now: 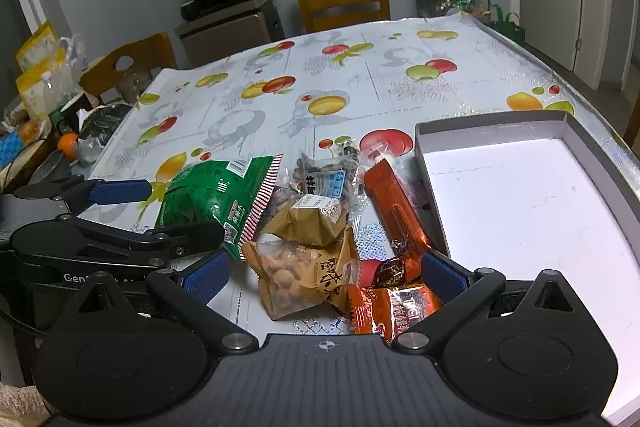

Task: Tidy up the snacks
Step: 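Grip the green chip bag with left gripper while right gripper grips tan peanut bag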

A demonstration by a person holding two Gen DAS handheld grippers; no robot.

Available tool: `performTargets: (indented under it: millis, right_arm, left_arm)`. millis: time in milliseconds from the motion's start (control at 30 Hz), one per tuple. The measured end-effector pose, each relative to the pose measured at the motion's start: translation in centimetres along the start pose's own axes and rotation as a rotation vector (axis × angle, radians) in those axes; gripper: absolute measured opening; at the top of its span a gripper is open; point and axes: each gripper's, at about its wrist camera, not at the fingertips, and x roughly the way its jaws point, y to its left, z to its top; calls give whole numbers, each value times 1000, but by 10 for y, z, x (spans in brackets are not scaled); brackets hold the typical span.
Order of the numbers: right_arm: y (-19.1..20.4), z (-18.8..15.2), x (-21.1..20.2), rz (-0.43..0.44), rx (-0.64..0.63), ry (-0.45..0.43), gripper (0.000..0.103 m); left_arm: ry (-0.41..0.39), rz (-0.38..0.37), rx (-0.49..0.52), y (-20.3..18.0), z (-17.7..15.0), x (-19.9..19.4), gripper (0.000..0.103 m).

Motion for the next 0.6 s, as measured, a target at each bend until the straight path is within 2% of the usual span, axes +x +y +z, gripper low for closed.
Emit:
performTargets:
  millis: [600]
  right_arm:
    - [0,2,5,0,-2,15,103]
  left_arm:
    - [8,8,-5,1,0,4,102]
